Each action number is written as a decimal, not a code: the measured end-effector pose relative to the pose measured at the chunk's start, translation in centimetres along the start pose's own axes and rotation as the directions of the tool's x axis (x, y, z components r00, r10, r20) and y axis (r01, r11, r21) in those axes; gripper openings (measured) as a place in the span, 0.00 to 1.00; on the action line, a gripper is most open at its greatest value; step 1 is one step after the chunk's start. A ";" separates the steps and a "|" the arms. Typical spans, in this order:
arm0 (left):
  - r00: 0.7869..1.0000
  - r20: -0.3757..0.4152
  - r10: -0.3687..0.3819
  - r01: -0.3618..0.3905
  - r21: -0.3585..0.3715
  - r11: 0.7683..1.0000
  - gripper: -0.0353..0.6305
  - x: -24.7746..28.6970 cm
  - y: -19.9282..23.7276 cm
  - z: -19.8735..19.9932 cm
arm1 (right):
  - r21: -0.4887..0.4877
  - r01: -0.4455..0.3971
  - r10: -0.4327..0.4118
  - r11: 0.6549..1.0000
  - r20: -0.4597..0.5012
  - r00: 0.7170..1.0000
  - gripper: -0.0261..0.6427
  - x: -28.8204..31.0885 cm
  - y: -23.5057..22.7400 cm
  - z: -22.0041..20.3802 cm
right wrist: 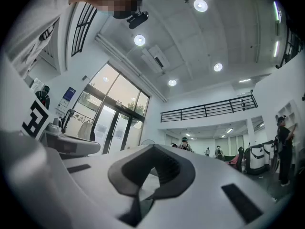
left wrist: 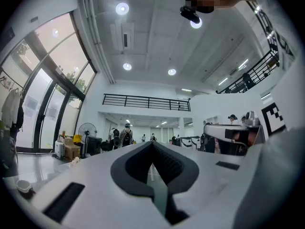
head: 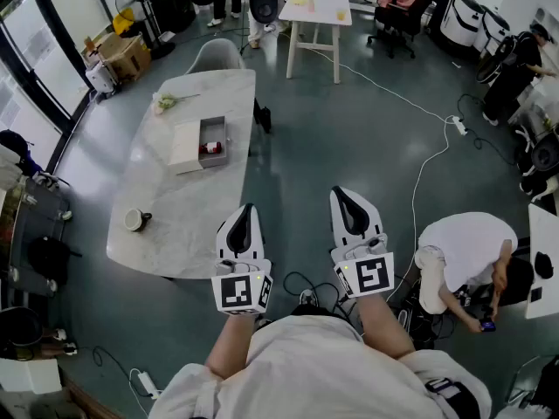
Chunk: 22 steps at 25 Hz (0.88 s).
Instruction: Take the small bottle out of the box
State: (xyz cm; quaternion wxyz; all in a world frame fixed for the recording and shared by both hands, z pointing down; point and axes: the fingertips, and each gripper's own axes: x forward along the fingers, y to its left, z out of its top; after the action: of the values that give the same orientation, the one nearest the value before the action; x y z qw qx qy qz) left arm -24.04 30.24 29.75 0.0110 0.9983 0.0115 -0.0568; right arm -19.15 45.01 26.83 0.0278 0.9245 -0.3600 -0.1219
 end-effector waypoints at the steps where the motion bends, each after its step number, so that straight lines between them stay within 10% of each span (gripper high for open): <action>1: 1.000 -0.001 0.001 -0.001 0.000 1.000 0.09 0.2 -0.4 -0.1 | 0.000 -0.005 0.005 1.000 0.003 1.000 0.08 -0.1 -0.2 -0.1; 22: 0.996 -0.092 0.013 -0.015 -0.021 1.000 0.09 7.5 -0.1 -6.4 | 0.057 -0.111 0.112 0.992 -0.017 0.994 0.08 5.6 -3.6 -6.9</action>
State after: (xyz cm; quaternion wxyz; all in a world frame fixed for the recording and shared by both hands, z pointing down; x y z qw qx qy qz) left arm -15.91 30.62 35.29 0.0217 0.9997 0.0056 -0.0106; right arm -11.14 43.62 31.89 0.0123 0.9046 -0.4141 -0.1008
